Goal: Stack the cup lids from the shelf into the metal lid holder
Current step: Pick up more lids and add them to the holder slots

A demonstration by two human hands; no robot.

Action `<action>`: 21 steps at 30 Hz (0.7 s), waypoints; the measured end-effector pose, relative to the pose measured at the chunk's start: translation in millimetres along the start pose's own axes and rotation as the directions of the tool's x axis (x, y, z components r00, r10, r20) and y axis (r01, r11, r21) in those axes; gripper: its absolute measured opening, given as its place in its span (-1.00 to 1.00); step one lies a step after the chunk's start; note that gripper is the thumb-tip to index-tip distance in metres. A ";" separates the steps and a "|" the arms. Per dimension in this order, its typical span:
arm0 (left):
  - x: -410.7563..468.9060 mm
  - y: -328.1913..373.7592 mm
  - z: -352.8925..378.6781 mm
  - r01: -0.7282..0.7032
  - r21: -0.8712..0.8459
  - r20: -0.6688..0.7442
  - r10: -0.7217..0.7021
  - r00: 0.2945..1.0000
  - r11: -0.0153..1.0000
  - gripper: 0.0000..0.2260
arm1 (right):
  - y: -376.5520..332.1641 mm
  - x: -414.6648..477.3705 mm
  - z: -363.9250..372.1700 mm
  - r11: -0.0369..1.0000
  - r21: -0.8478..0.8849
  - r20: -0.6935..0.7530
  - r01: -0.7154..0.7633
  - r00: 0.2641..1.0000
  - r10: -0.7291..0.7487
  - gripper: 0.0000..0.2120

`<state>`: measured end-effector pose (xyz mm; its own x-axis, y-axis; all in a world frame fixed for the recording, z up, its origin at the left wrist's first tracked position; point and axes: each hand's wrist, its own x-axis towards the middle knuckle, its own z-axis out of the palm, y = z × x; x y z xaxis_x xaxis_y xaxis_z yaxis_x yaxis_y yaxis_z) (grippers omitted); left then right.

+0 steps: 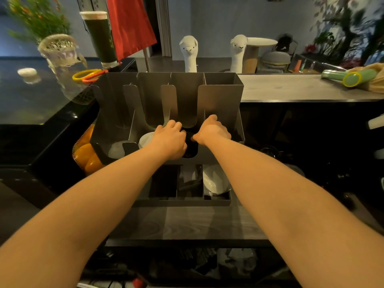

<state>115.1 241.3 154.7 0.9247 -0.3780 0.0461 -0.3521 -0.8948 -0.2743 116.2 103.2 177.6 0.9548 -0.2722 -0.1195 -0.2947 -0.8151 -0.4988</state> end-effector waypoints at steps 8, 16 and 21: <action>0.3 7.6 4.4 0.048 -0.032 -0.133 -0.052 0.990 0.998 -0.66 | 5.2 -2.8 1.1 0.998 -0.023 -0.051 0.062 0.997 -0.063 -0.37; -18.3 6.3 -4.8 -0.071 -0.177 -0.431 -0.013 0.902 0.982 -0.79 | 12.9 -23.9 -9.5 0.971 0.077 -0.187 0.226 0.960 -0.208 -0.54; -49.4 4.8 -14.7 -0.197 -0.191 -0.544 0.063 0.837 0.962 -0.78 | 22.8 -53.2 -7.8 0.932 0.153 -0.215 0.328 0.932 -0.292 -0.71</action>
<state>65.5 252.2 165.3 0.6727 -0.5021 0.5435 -0.5484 -0.8314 -0.0894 58.4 95.1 179.2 0.9677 -0.1251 0.2187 0.0439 -0.7710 -0.6353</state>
